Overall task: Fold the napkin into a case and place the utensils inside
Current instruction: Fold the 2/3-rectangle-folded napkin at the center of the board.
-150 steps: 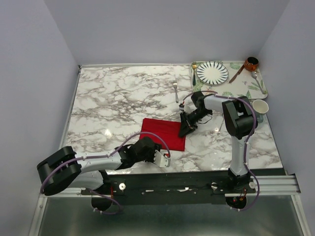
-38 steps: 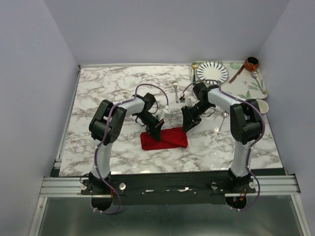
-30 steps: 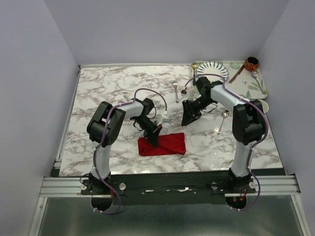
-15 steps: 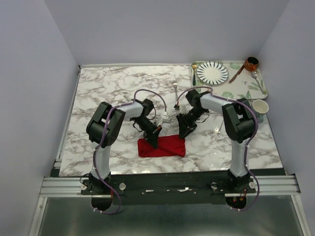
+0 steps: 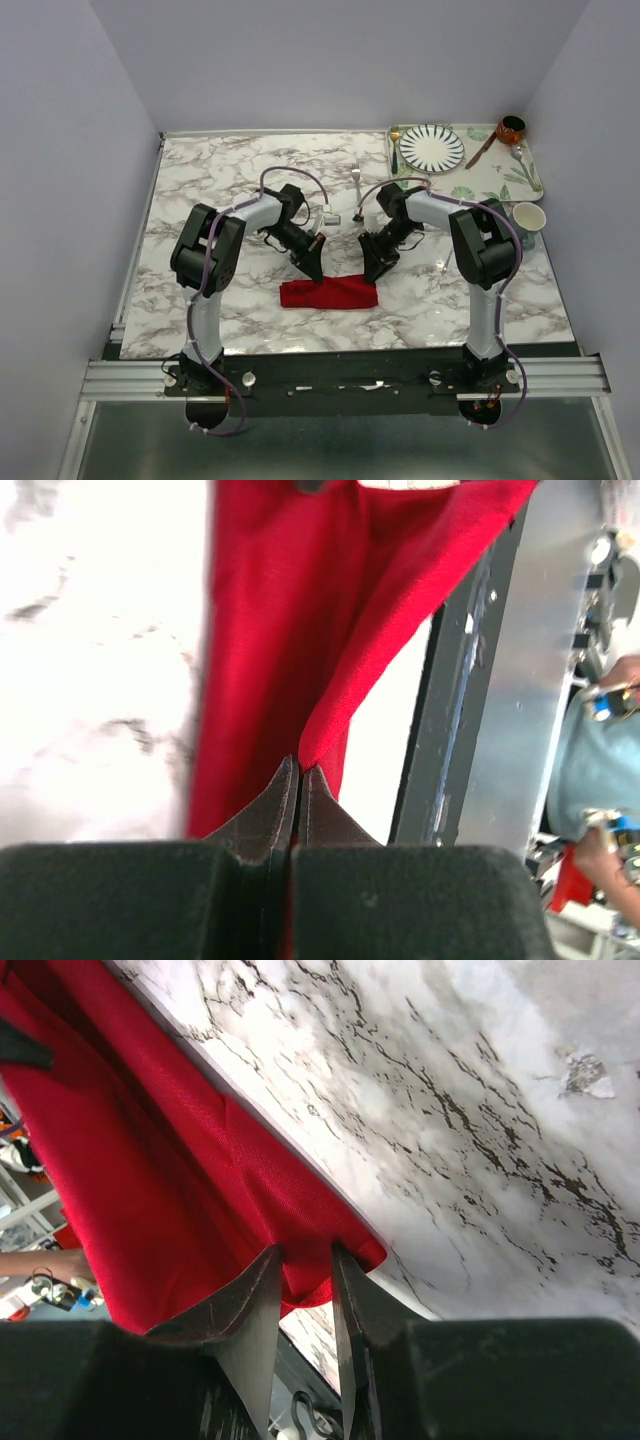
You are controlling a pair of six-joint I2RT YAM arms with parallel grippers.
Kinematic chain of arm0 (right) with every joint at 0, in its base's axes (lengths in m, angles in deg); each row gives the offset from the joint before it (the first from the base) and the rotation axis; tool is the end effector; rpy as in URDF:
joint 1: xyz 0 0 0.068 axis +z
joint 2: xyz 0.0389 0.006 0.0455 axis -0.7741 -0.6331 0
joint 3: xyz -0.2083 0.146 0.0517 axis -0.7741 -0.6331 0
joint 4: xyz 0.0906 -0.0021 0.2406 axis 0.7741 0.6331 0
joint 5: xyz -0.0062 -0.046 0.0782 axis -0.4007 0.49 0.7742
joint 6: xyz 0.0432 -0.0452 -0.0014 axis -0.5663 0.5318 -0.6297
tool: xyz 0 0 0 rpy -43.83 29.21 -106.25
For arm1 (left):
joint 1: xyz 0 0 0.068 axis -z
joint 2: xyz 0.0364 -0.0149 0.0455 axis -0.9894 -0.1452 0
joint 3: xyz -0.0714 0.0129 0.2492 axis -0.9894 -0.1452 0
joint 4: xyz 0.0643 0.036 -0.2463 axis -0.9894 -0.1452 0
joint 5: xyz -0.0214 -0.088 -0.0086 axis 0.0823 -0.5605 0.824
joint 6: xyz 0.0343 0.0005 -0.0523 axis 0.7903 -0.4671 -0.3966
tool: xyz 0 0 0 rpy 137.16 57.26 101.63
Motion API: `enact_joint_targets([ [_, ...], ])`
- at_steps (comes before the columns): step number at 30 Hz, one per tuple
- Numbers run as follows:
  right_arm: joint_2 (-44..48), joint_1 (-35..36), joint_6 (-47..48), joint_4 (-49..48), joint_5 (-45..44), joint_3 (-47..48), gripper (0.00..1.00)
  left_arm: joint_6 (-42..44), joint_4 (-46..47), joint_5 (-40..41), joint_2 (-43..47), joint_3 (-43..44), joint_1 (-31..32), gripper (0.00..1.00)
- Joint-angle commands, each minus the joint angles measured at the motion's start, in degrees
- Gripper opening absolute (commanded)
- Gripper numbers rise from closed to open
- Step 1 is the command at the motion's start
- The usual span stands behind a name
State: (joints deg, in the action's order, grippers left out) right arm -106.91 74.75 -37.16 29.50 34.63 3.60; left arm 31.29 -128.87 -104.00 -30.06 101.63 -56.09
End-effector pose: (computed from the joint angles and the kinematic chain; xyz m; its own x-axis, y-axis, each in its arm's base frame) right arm 0.3111 0.1725 0.1099 -0.8564 -0.5145 -0.0422 -0.4149 0.6373 0.6494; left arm 0.2955 -0.1863 0.1390 -0.6935 0.6108 -0.3820 0.6106 0.2168 -0.7617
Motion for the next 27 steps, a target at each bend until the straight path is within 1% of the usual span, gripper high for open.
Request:
enact_joint_targets([
  [1,-2.1,0.8,4.2,-3.0,-9.0,-1.3,0.34,-1.9,0.6,-3.4,-5.5,2.0,-1.9,0.0],
  [8,-0.8,0.8,4.5,-1.6,-6.7,-0.7,0.35,-1.9,1.0,-2.5,-8.5,2.3,-4.2,0.0],
  [13,3.6,0.7,3.6,-0.5,-1.2,-1.2,0.41,-1.7,1.0,-1.8,-8.9,2.8,-4.3,0.0],
  [17,6.8,-1.2,2.8,0.7,2.2,-0.9,0.44,-1.2,0.9,-1.3,-8.8,2.9,-4.3,0.01],
  [20,7.9,-3.2,2.9,2.2,5.1,-0.2,0.48,-1.0,0.9,-1.2,-8.6,2.6,-4.3,0.01],
  [23,8.6,-5.0,3.3,2.8,8.0,0.5,0.54,-0.9,0.8,-1.2,-8.4,2.3,-4.2,0.03],
  [24,8.9,-5.0,3.7,2.8,8.5,0.6,0.57,-0.8,0.9,-1.2,-8.5,2.2,-4.2,0.04],
  [27,9.2,-5.0,4.5,2.7,11.0,0.8,0.64,-0.8,1.0,-1.3,-8.6,2.1,-4.2,0.07],
])
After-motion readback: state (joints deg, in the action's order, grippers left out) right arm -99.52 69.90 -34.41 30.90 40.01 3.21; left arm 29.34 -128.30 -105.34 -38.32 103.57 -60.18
